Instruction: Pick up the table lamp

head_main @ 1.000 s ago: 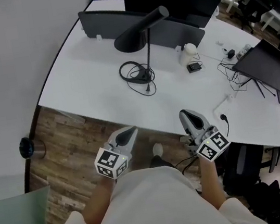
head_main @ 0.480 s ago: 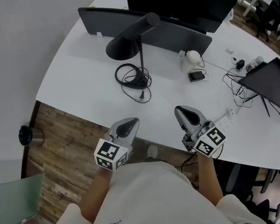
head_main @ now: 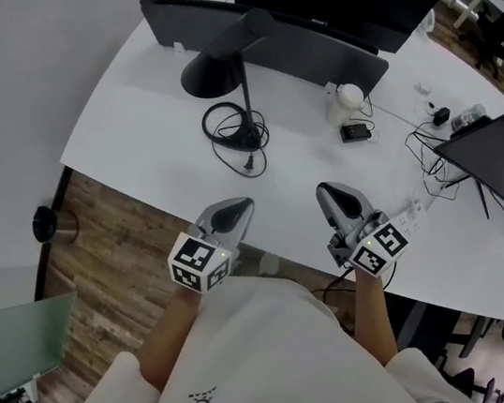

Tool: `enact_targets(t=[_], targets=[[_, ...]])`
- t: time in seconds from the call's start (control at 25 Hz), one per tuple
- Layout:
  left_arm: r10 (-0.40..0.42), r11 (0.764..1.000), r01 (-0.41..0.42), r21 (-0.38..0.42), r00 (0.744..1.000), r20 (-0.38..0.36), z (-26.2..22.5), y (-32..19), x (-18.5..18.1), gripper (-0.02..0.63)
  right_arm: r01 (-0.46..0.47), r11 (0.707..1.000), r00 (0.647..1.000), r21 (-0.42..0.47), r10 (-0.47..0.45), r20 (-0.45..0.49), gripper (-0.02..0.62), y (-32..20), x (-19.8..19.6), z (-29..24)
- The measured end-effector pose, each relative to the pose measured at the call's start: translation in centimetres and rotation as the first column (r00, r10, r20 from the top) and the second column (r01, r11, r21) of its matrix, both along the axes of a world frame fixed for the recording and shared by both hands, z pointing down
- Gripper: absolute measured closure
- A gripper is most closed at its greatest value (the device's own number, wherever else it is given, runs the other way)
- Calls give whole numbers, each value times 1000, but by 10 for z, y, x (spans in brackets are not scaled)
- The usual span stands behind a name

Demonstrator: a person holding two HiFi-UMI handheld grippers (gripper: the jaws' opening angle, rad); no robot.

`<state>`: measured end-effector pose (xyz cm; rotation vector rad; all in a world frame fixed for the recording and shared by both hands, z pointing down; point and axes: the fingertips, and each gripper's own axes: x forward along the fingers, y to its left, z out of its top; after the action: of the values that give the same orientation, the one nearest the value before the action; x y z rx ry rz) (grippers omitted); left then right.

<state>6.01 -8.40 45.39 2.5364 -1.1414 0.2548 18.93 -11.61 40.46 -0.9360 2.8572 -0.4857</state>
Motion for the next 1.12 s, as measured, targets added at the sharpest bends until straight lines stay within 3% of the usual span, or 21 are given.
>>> enact_targets(t=[0.32, 0.56, 0.72, 1.0, 1.12], targets=[[20, 1000, -20, -10, 1000, -3, 6, -7, 11, 611, 7, 1000, 1000, -7, -7, -20, 594, -7, 10, 5], [-11, 1000, 11, -13, 1000, -4, 15, -20, -3, 611, 36, 999, 999, -17, -36, -24, 594, -25, -10, 5], [-53, 999, 53, 8, 999, -8, 16, -52, -19, 611, 52, 999, 998, -2, -52, -20, 594, -45, -30, -6], [-181, 977, 167, 129, 977, 109, 40, -115, -28, 611, 72, 995, 991, 63, -64, -119, 594, -85, -61, -8], [-197, 976, 186, 112, 976, 94, 58, -139, -20, 602, 92, 993, 986, 74, -81, -149, 594, -105, -70, -4]])
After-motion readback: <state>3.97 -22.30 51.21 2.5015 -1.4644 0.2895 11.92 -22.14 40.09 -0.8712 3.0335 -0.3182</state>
